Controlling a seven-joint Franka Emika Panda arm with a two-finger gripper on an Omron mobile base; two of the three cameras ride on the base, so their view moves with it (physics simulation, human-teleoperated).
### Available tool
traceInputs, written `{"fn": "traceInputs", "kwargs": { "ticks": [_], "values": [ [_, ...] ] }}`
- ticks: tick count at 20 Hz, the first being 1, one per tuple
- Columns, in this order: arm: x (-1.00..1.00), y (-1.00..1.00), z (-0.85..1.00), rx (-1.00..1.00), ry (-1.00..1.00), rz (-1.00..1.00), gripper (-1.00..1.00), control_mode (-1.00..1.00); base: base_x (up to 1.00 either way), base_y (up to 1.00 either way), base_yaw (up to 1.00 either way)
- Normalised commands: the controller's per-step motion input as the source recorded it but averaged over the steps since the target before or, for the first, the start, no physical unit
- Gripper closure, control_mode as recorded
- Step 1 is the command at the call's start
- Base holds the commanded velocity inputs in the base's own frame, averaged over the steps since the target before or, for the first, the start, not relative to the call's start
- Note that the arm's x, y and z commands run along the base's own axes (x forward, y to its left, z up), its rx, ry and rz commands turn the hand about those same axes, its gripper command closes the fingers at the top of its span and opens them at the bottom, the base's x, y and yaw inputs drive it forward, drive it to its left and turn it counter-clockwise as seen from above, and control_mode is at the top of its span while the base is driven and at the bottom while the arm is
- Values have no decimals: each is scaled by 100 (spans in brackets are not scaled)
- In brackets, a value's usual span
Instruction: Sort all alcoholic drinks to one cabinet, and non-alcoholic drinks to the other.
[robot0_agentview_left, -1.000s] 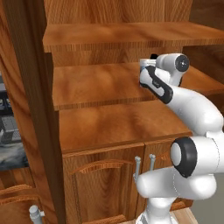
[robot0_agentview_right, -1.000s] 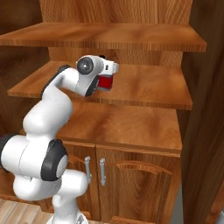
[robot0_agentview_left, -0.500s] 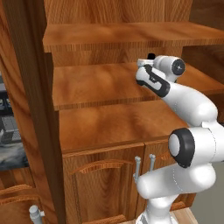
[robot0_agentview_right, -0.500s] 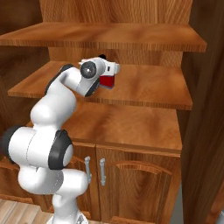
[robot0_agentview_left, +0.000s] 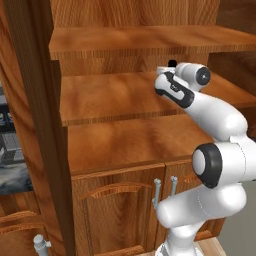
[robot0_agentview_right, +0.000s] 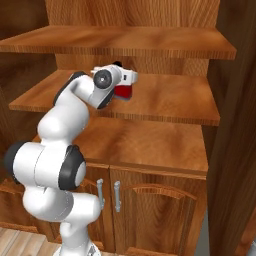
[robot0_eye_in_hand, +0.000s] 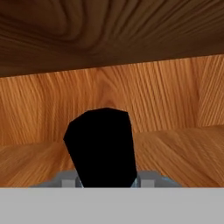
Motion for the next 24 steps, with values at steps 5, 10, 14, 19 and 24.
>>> {"fn": "traceInputs", "kwargs": {
  "ticks": [5, 10, 14, 19, 24],
  "values": [
    [2, 0, 0, 0, 0, 0, -100, -100, 0, 0, 0],
    [-9, 0, 1, 0, 0, 0, -100, -100, 0, 0, 0],
    [-2, 2, 23, 0, -1, 0, -100, -100, 0, 0, 0],
    [-50, 0, 31, 0, 0, 0, -100, -100, 0, 0, 0],
    [-100, 6, 7, -2, 3, 0, -100, -100, 0, 0, 0]
  ]
}}
